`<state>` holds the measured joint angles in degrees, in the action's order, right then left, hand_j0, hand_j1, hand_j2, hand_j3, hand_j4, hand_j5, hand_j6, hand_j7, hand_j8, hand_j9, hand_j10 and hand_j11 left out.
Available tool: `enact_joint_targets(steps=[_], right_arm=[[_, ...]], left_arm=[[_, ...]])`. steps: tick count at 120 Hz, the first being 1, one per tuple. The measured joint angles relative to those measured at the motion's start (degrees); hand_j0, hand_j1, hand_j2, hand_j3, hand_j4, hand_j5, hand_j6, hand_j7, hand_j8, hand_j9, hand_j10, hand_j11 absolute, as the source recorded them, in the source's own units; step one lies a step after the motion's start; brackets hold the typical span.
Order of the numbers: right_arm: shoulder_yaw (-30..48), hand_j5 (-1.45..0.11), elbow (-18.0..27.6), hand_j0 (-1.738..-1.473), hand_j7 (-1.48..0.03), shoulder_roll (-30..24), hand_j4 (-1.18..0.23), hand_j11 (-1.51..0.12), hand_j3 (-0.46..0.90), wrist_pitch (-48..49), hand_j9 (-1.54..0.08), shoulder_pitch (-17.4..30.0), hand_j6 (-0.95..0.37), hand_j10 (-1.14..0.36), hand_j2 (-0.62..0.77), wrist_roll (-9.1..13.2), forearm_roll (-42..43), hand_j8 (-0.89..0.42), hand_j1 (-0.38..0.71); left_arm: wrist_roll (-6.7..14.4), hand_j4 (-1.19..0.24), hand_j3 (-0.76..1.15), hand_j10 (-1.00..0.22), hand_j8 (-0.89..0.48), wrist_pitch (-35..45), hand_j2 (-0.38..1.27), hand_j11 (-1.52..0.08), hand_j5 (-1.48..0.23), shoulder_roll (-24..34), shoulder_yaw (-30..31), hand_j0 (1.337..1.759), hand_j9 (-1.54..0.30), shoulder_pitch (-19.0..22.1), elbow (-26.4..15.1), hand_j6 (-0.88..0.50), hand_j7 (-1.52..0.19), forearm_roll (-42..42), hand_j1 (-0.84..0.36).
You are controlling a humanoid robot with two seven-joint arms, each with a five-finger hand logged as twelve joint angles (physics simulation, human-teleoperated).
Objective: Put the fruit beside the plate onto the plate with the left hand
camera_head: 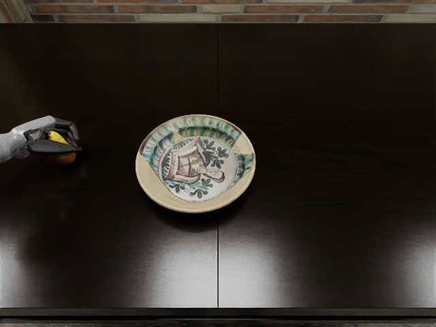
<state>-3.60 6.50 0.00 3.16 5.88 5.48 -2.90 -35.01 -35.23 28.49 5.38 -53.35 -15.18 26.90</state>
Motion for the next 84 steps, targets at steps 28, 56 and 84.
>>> enact_joint_targets(steps=[28, 56, 84], right_arm=[[0.07, -0.03, 0.0, -1.658, -0.03, 0.0, -0.02, -0.03, 0.0, 0.0, -0.03, -0.04, -0.02, -0.02, 0.0, 0.04, 0.0, -0.02, -0.32], [0.09, -0.03, 0.0, -1.658, -0.03, 0.0, -0.02, -0.03, 0.0, 0.0, -0.03, -0.08, -0.02, -0.02, 0.0, 0.05, 0.0, -0.02, -0.32], [0.09, -0.03, 0.0, -1.658, -0.03, 0.0, -0.02, -0.03, 0.0, 0.0, -0.03, -0.06, -0.02, -0.02, 0.0, 0.1, -0.02, -0.02, -0.32]], left_arm=[[0.03, -0.81, 0.0, -0.31, -0.72, -0.06, 0.07, -1.15, -1.21, -0.02, 0.1, 1.645, -1.23, -0.17, -0.02, -0.81, -1.21, 0.1, -0.55], [-0.03, -0.86, 0.0, -0.34, -0.76, 0.42, 0.1, -1.17, -1.15, 0.05, 0.4, 1.645, -1.17, -1.11, -0.04, -0.86, -1.15, 0.21, -0.57], [-0.02, -0.87, 0.0, -0.33, -0.77, 0.48, 0.11, -1.17, -1.13, -0.01, 0.04, 1.648, -1.16, -2.41, -0.05, -0.87, -1.13, -1.33, -0.57]])
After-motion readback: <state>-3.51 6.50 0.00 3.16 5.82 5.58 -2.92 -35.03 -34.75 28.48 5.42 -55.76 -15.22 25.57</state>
